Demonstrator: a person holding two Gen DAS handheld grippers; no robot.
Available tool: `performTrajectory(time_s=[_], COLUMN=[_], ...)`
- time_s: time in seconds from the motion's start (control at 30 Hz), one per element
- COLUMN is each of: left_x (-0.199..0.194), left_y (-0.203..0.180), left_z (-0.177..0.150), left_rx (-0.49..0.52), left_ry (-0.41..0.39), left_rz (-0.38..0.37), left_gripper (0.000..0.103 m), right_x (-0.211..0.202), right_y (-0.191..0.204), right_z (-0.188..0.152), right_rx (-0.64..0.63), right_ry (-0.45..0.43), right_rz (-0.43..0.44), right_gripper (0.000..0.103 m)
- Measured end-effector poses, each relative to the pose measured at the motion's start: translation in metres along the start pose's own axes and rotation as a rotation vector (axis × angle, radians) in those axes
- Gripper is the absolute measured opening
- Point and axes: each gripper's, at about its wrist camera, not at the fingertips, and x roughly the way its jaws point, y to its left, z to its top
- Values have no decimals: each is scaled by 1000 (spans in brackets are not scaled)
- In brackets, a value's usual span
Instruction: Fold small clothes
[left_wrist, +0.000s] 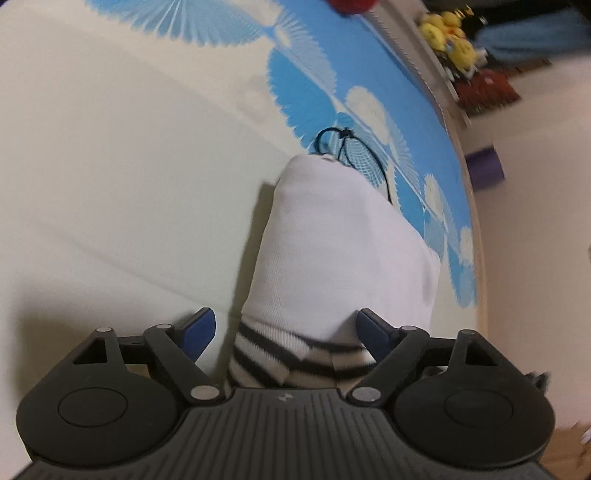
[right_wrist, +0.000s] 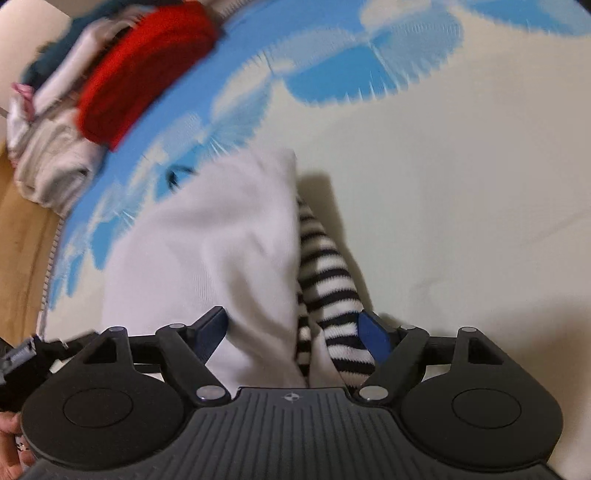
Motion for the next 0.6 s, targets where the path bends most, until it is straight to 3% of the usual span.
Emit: performTrajectory(time_s=[0.1,0.13,0.27,0.3,0.33,0.4,0.6], left_x=[17,23,29,27,24,16,-47], left_y=[6,8,2,-1,-4,-10,-41], left_z=[-1,-2,-9,-12,-11,-5,31], left_rx=[-65,-92,-111,-97,-83,-47,153], left_ry=[11,13,-19,-23,-25,-25,-50], left_rz=[-54,-73,-81,-69,-64,-60,14], left_gripper=[90,90,86,78,62,47,40], right_x=[18,19,20,18,16,13,-2], right_y=[3,4,9,16,22,31,63], right_z=[0,1,2,1,0,-3,5], right_rx=[1,3,29,-11,-49,-72,-64], right_ry=[32,27,9,-6,-18,-38,-134], right_rz=[-14,-11,32,36,31,32,187], right_gripper=[80,76,24,22,20,19,16])
